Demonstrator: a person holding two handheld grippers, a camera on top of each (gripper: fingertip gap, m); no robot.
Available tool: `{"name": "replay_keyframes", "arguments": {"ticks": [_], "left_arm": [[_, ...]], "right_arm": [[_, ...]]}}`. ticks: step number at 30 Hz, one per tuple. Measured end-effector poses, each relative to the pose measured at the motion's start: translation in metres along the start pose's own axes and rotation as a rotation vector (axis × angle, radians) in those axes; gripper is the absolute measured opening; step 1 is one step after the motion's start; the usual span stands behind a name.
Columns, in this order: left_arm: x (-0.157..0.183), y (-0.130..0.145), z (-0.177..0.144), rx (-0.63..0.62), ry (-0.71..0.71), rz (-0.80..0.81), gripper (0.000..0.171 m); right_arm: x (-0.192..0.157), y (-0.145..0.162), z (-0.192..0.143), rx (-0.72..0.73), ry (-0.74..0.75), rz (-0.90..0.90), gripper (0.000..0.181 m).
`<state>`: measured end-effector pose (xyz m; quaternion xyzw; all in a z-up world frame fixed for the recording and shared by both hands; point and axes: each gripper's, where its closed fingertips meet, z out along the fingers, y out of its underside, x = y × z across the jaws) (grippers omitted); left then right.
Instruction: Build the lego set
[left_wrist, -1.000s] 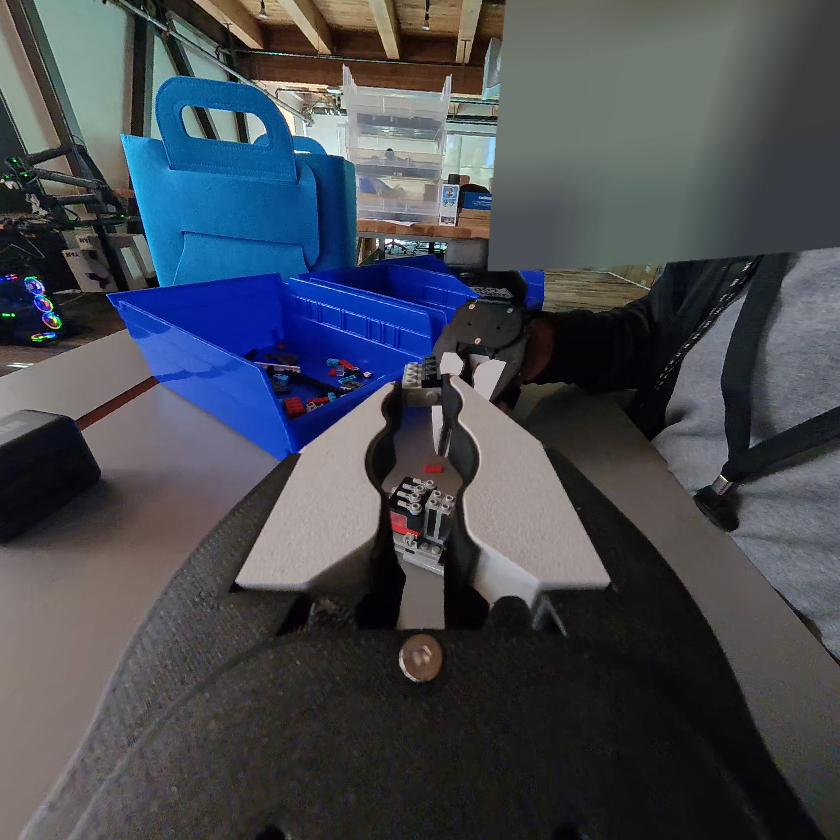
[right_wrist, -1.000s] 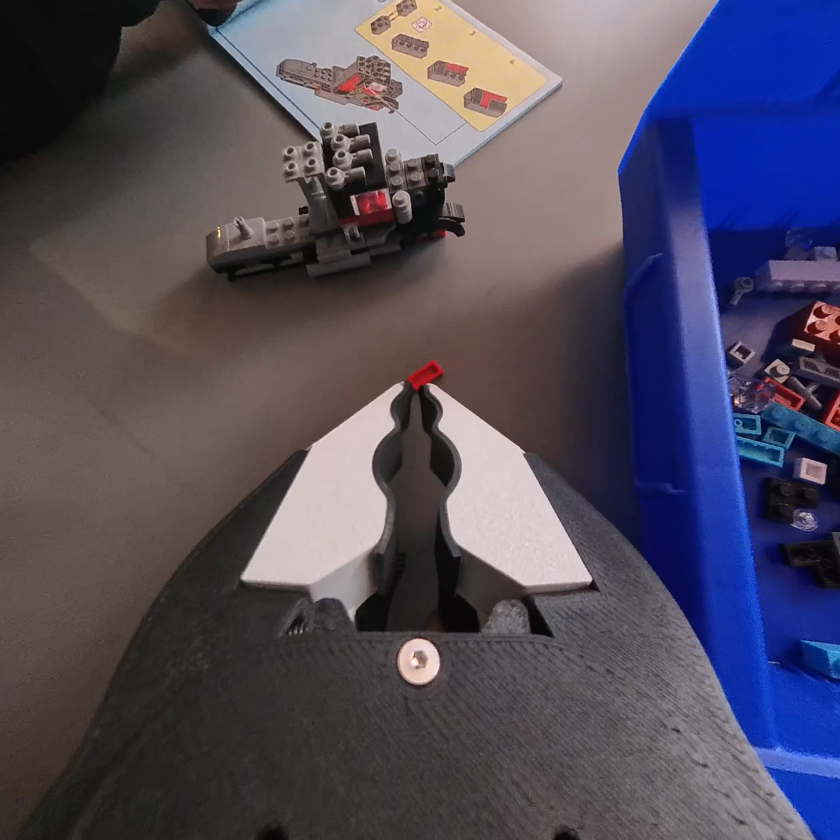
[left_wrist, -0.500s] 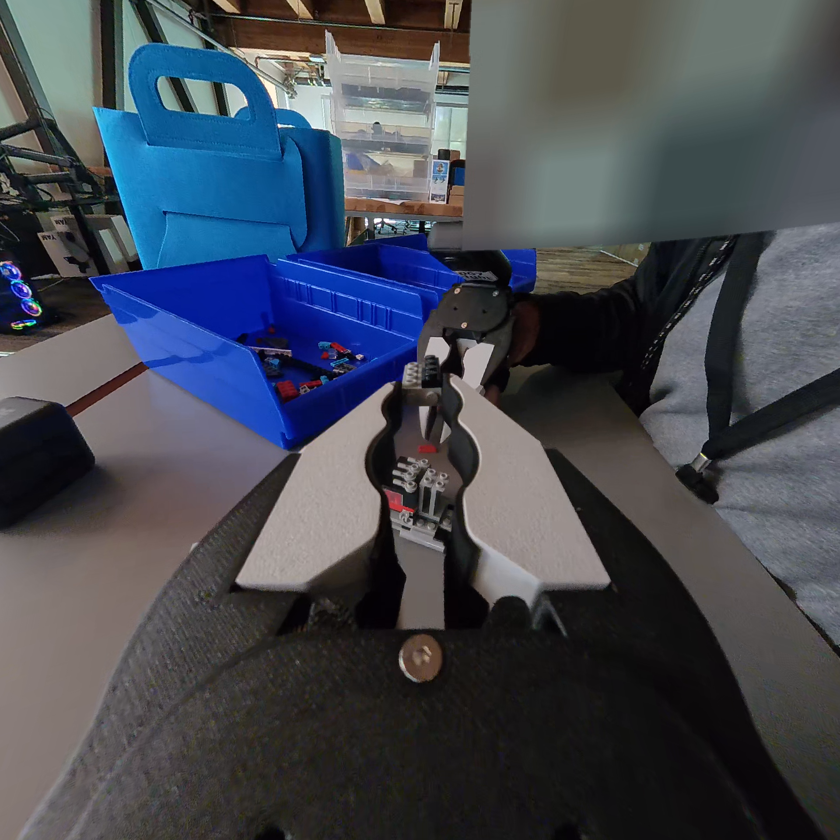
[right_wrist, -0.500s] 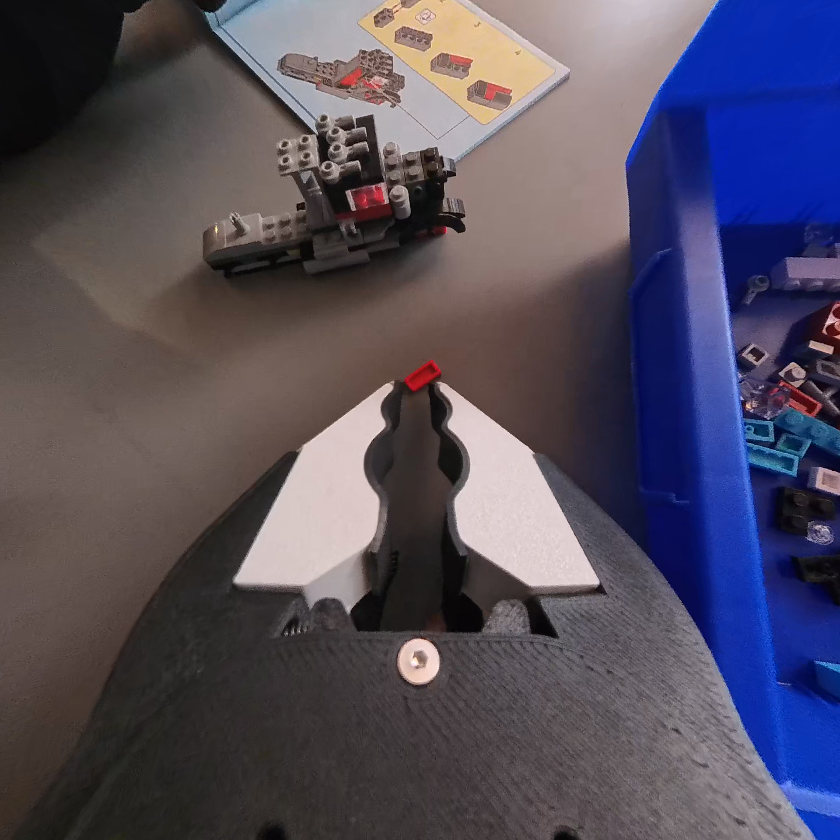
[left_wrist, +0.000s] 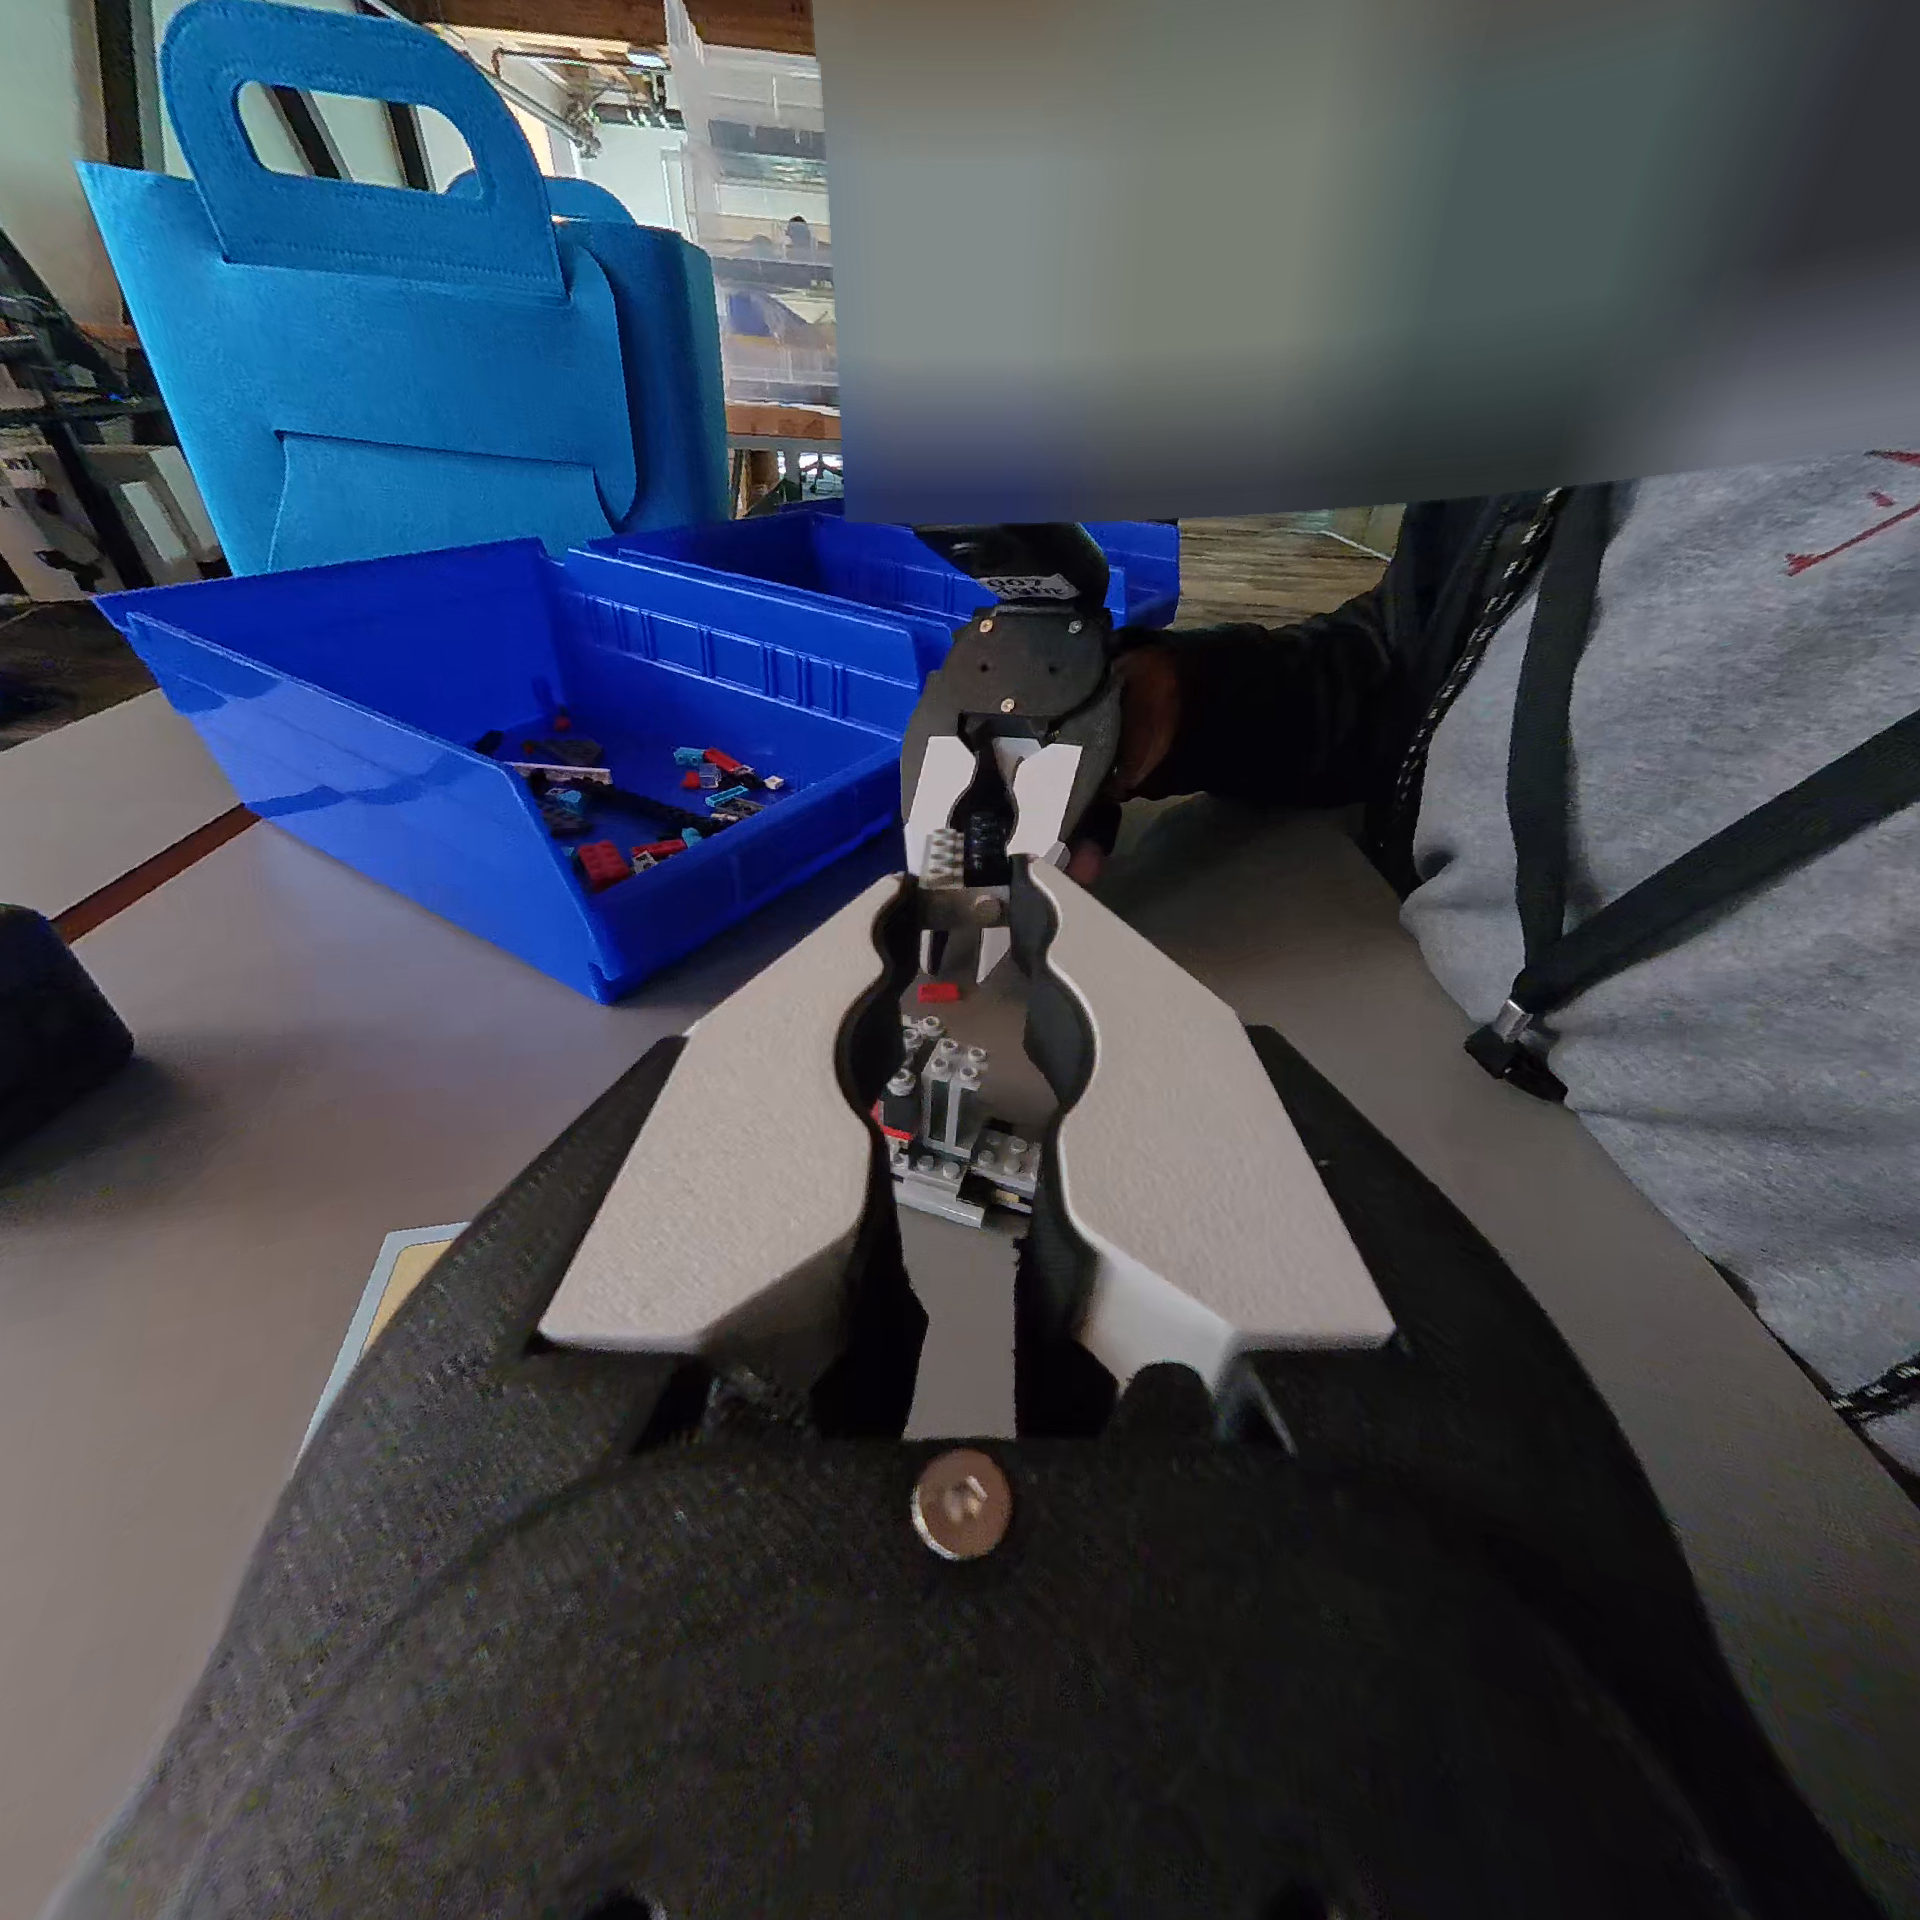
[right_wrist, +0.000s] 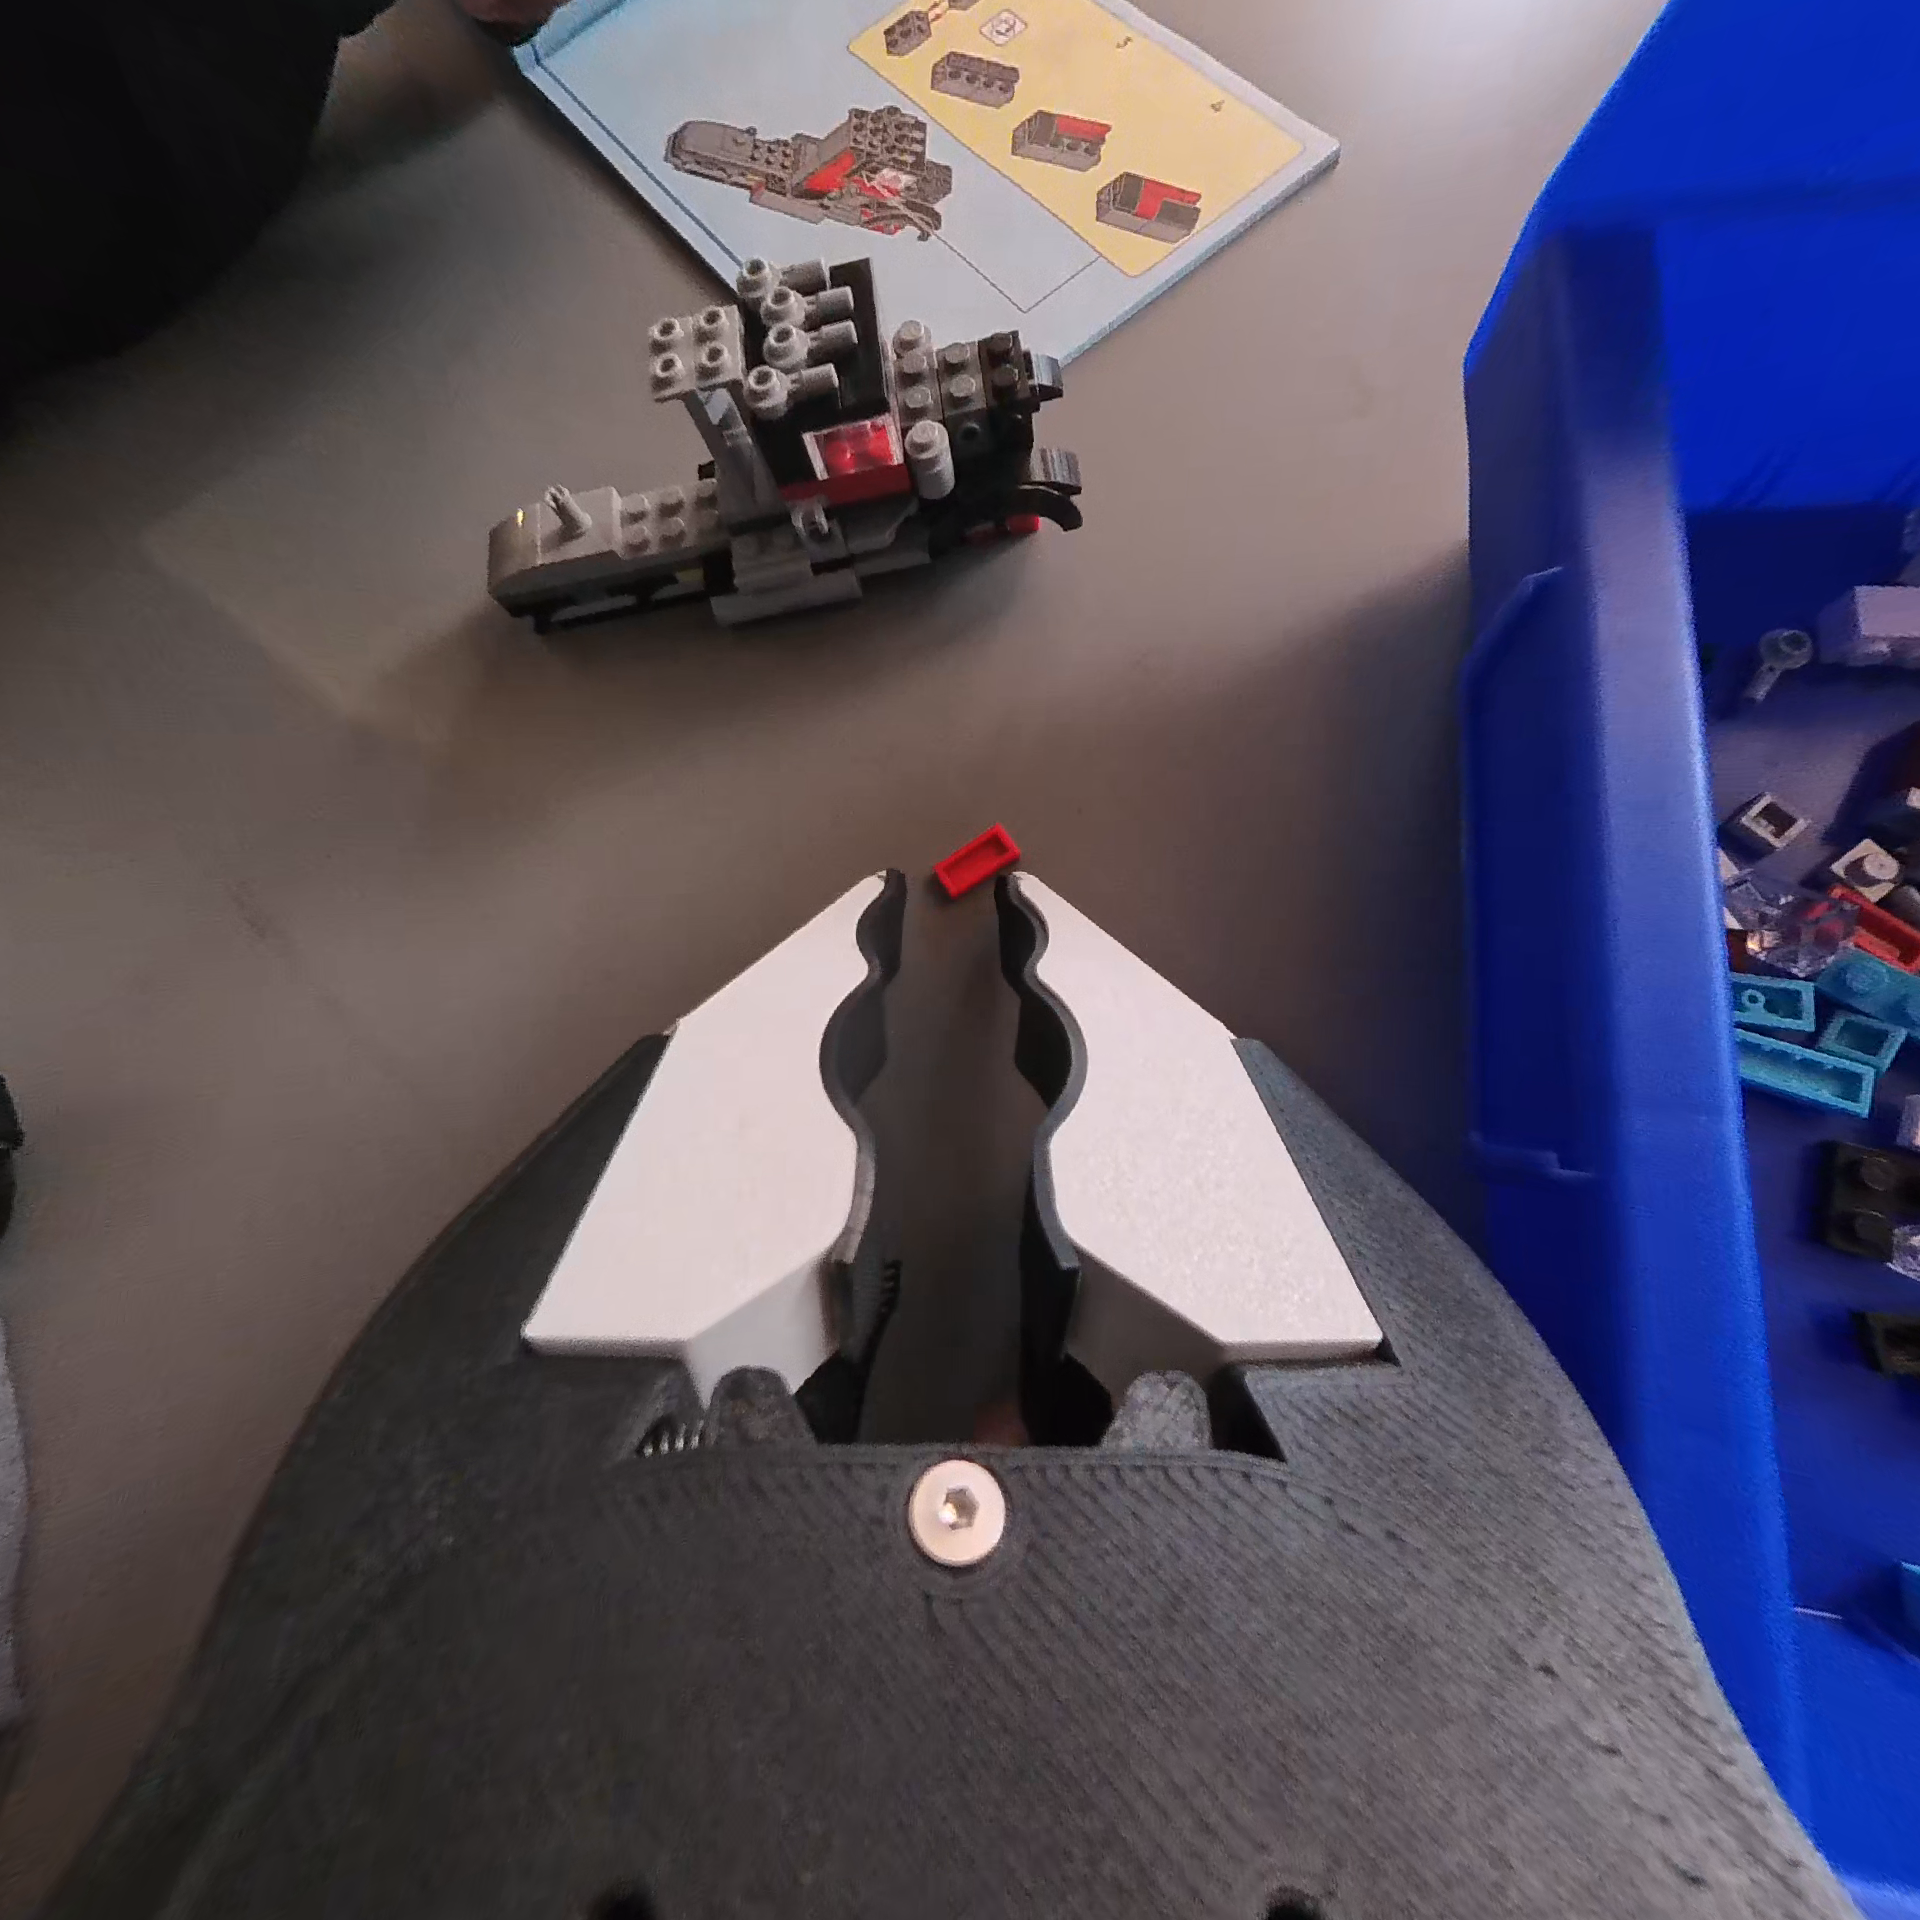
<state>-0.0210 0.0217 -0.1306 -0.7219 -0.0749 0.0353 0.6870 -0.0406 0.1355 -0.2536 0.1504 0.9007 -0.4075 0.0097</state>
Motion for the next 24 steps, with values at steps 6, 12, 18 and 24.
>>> {"name": "replay_keyframes", "arguments": {"ticks": [6, 12, 18, 24], "left_arm": [[-0.0005, 0.0023, 0.0006, -0.004, 0.005, -0.008, 0.016], [-0.0003, 0.0031, 0.0013, -0.008, 0.006, -0.009, 0.016], [0.0012, 0.0035, 0.0019, -0.013, 0.012, -0.006, 0.016], [0.0048, 0.0045, 0.0019, -0.026, 0.029, -0.005, 0.017]], "right_arm": [[0.0001, 0.0003, 0.0013, -0.007, -0.006, 0.007, 0.02], [-0.0003, 0.0003, 0.0015, -0.007, -0.01, 0.008, 0.02], [0.0002, -0.0002, 0.0009, 0.0, -0.01, 0.013, 0.021], [0.0007, 0.0002, 0.0013, -0.004, -0.009, 0.019, 0.022]]}}
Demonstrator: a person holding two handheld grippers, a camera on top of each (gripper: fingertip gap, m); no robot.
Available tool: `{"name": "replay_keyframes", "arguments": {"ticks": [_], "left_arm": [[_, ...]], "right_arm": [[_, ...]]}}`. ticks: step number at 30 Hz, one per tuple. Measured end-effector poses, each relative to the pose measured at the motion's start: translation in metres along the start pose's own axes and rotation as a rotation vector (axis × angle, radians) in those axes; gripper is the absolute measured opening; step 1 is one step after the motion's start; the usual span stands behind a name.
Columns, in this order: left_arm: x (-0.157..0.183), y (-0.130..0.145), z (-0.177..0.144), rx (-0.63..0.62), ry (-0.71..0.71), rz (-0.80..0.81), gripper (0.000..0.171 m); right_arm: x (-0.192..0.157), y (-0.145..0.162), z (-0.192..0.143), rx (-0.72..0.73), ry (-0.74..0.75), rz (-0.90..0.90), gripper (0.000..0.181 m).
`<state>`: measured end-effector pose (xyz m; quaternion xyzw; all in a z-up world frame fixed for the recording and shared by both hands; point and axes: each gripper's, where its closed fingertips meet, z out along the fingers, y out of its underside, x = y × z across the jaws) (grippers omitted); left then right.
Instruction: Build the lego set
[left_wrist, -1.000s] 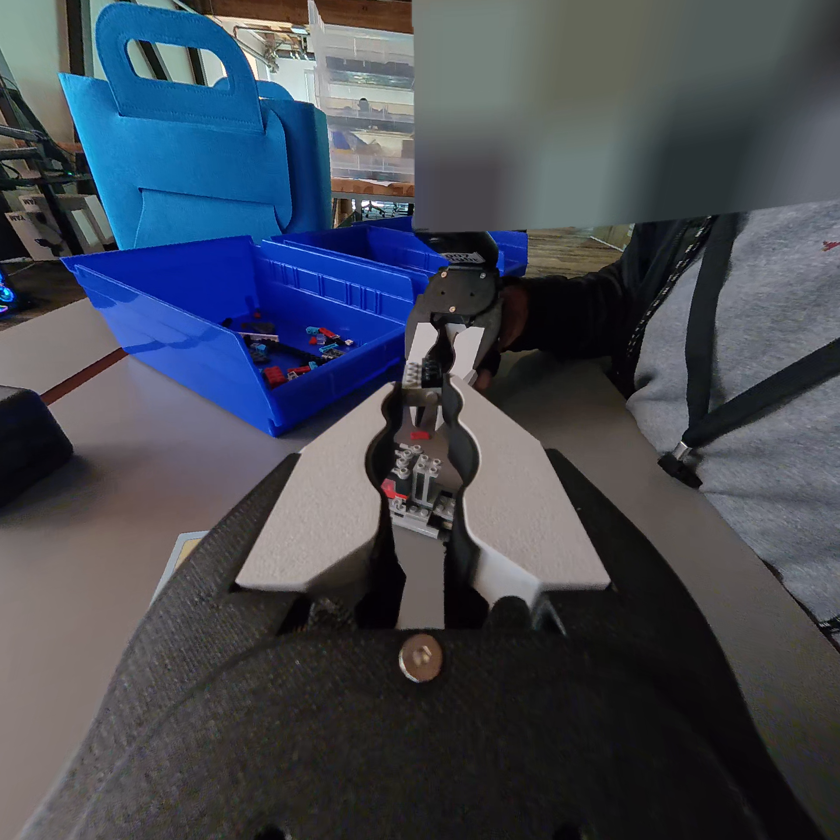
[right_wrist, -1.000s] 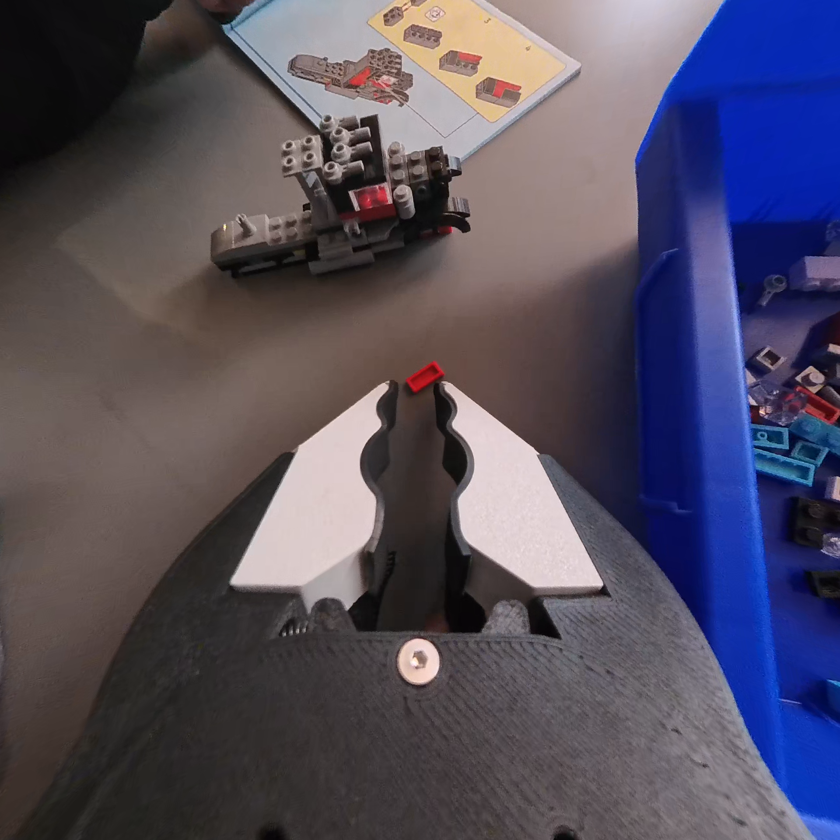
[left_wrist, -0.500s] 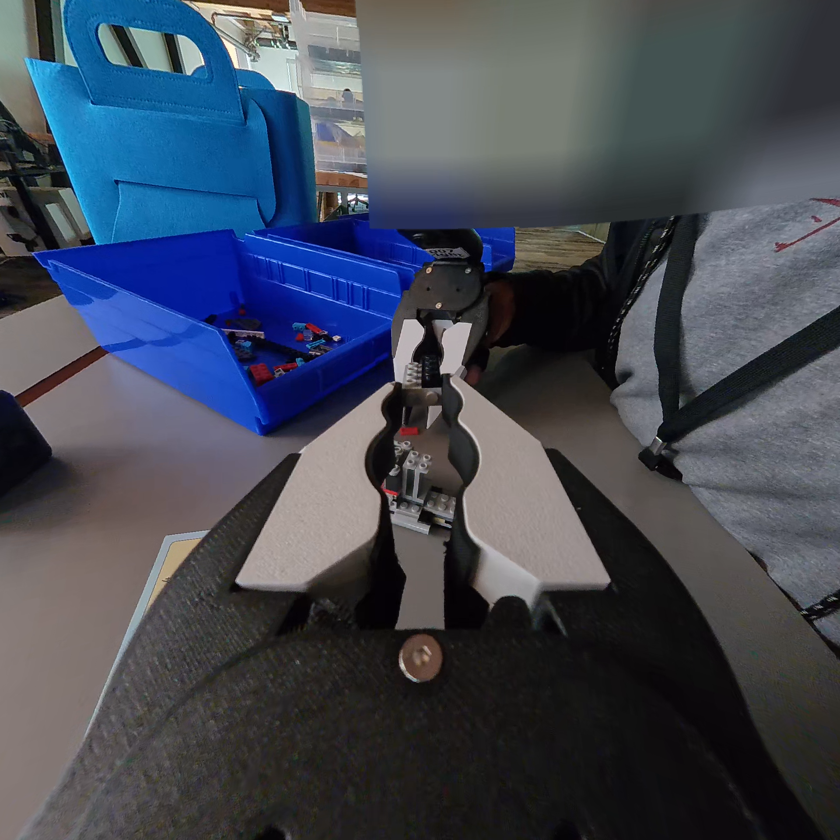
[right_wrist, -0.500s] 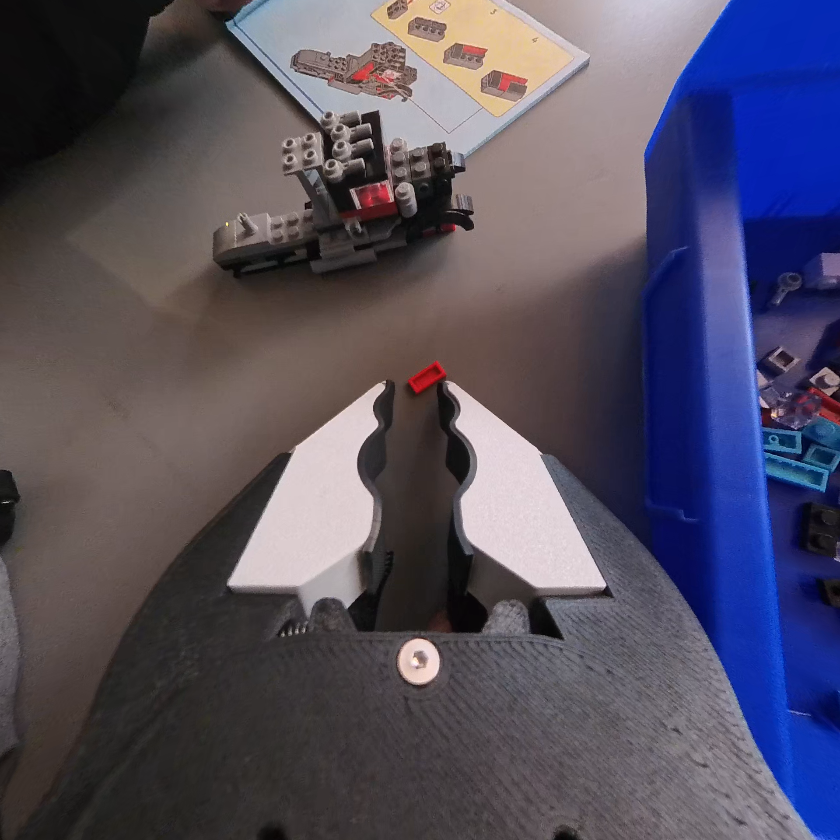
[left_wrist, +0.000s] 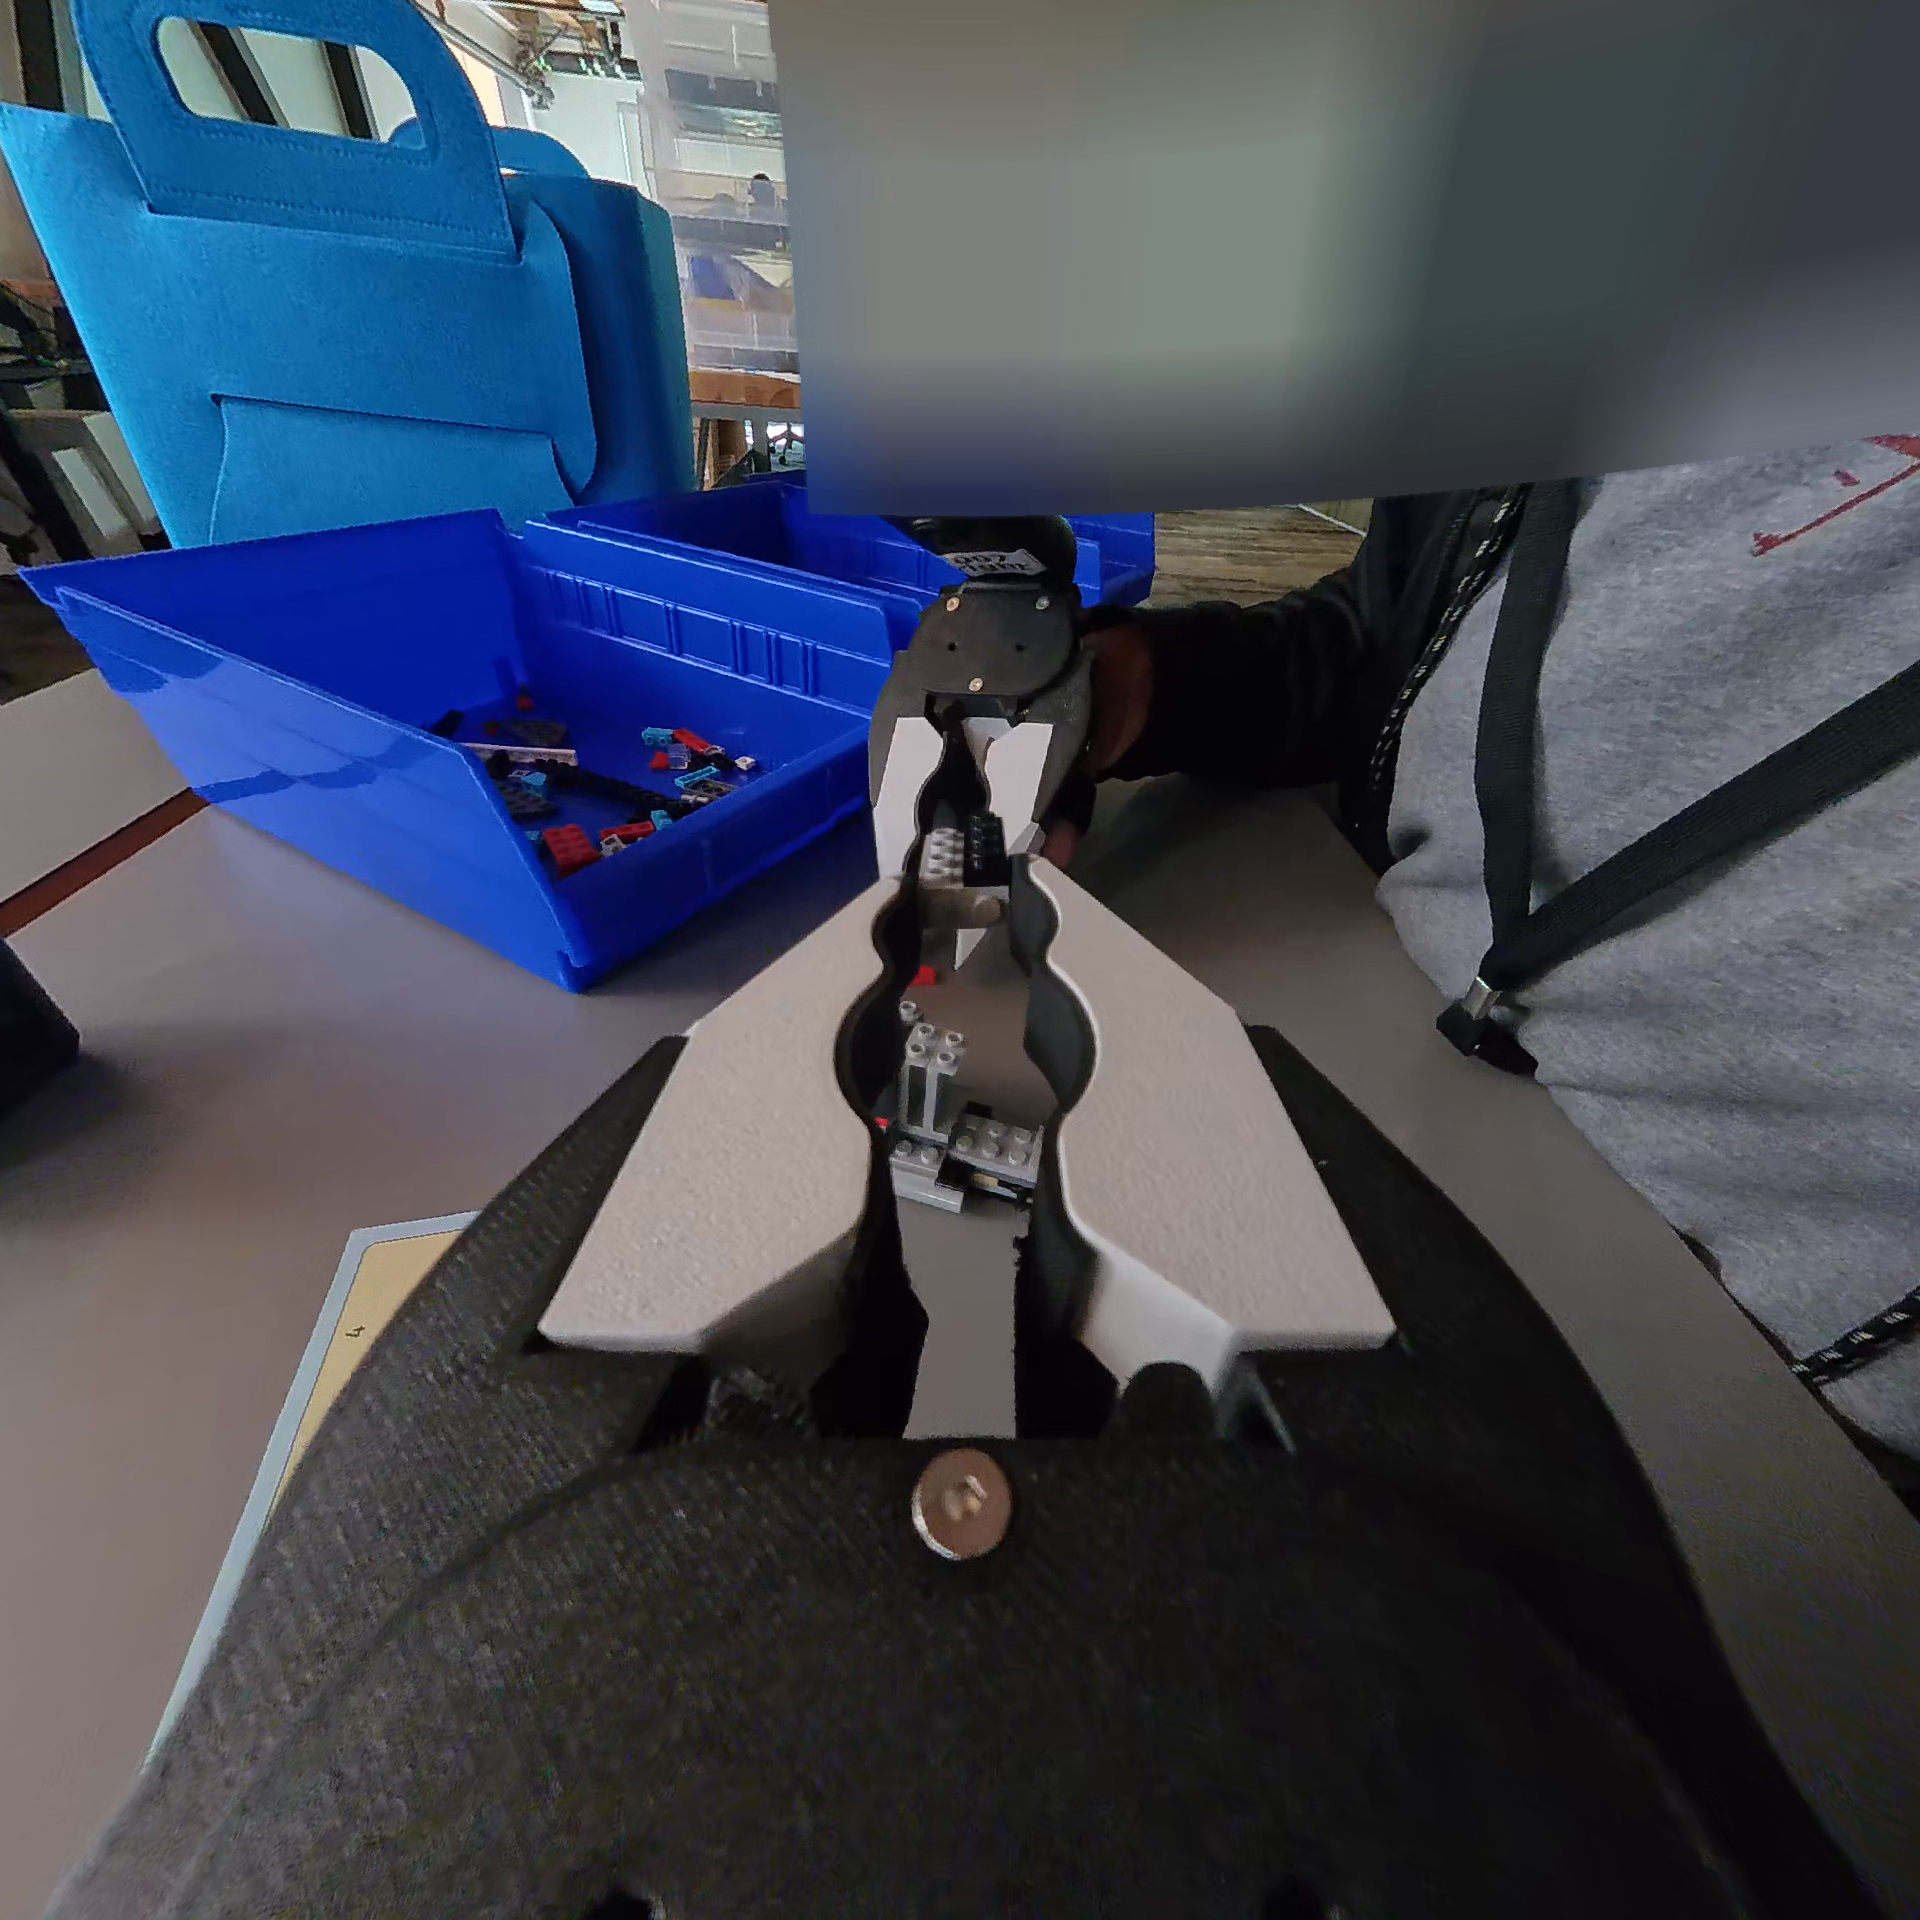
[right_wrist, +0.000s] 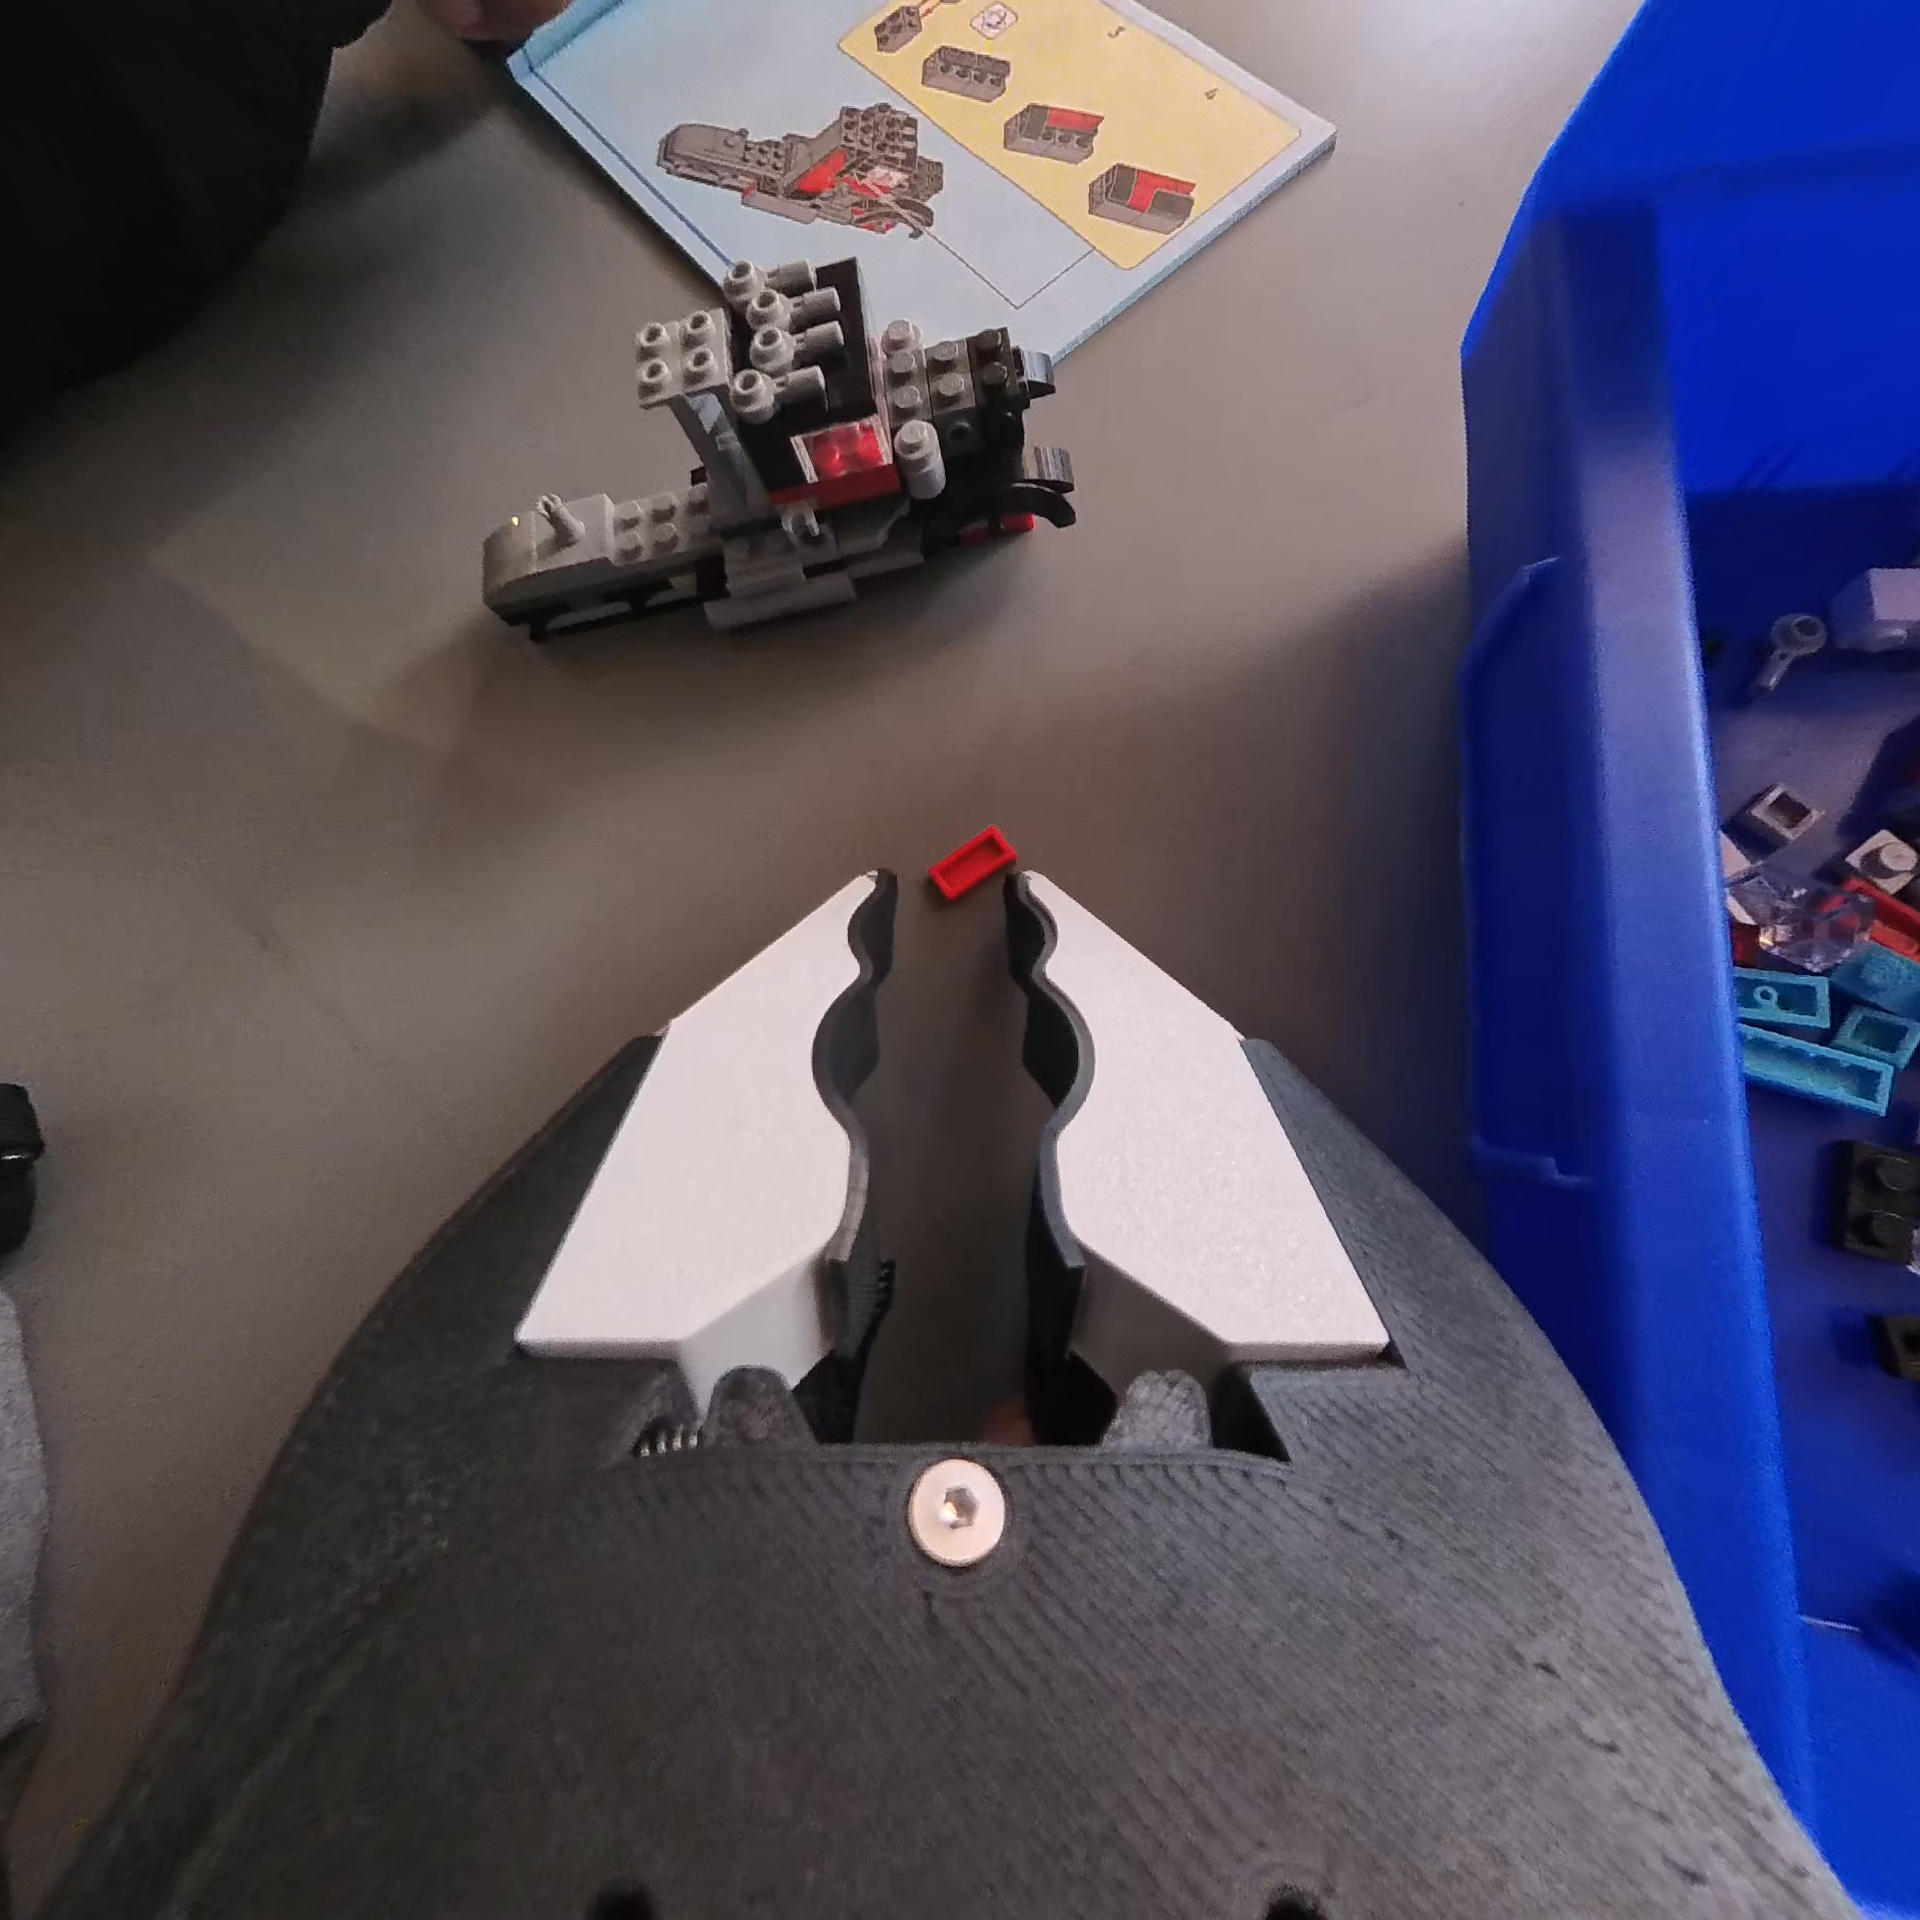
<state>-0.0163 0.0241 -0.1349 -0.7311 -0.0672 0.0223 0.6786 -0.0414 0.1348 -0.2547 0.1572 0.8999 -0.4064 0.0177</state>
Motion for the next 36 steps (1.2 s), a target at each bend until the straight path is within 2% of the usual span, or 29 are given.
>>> {"name": "replay_keyframes", "arguments": {"ticks": [10, 17, 28, 33, 36], "left_arm": [[0.002, 0.005, -0.004, -0.048, -0.009, -0.009, 0.016], [0.005, -0.004, -0.019, -0.008, 0.0, -0.017, 0.017], [-0.011, -0.025, -0.054, 0.106, -0.111, -0.046, 0.017], [-0.028, -0.01, -0.055, 0.028, -0.195, -0.104, 0.016], [-0.036, 0.015, -0.058, -0.138, -0.264, -0.129, 0.017]], "right_arm": [[0.002, 0.0, 0.0, 0.001, 0.003, 0.013, 0.026], [0.003, 0.0, 0.0, -0.001, 0.006, 0.02, 0.028], [0.004, -0.001, 0.001, 0.0, 0.01, 0.027, 0.029], [0.004, -0.001, 0.001, 0.0, 0.012, 0.027, 0.03], [0.004, -0.001, 0.001, 0.0, 0.014, 0.026, 0.03]]}}
